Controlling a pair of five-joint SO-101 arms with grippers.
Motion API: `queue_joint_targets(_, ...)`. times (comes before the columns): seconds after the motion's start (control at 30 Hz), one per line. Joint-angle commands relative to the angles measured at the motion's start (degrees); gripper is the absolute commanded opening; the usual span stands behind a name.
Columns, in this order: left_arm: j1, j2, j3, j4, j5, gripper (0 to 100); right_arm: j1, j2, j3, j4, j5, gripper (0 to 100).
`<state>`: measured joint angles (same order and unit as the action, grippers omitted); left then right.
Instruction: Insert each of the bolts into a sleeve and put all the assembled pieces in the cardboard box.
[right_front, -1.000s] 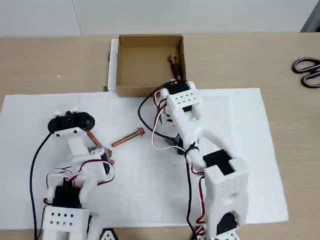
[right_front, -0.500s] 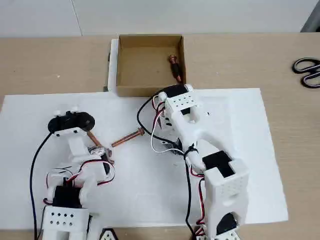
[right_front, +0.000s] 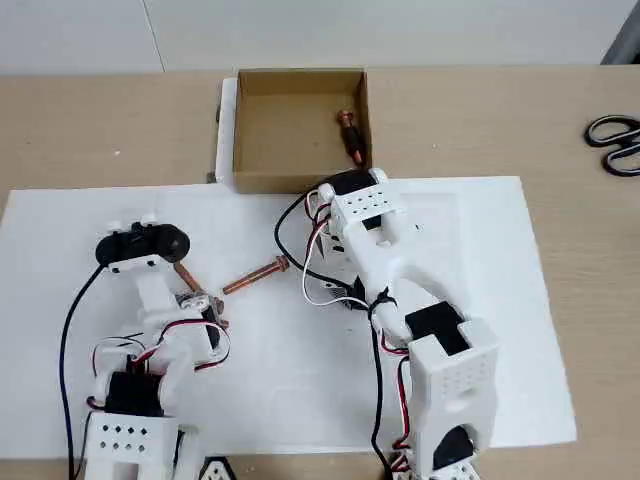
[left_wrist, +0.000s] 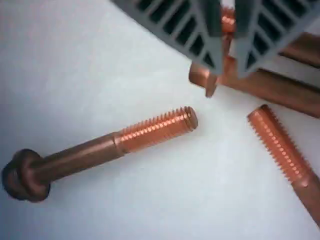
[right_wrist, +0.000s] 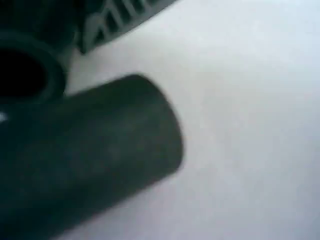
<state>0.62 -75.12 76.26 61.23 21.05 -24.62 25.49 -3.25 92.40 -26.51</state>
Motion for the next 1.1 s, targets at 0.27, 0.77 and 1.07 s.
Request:
queue_joint_targets(0.27, 0.4, -0.7, -0.5, -1.1, -0.4, 1, -0.5, -1.5, 0.4, 1.0, 0.6, 8.0)
queue_joint_targets(0.77, 0.2, -0.7, -0.5, -1.1, -0.4, 1, -0.5, -1.6, 0.4, 1.0, 0.5, 21.9)
queue_joint_targets(1.07, 0.2, -0.7, -0.5, -1.1, -0.4, 1, -0.5, -1.3, -0.4, -1.6, 0.5, 21.9)
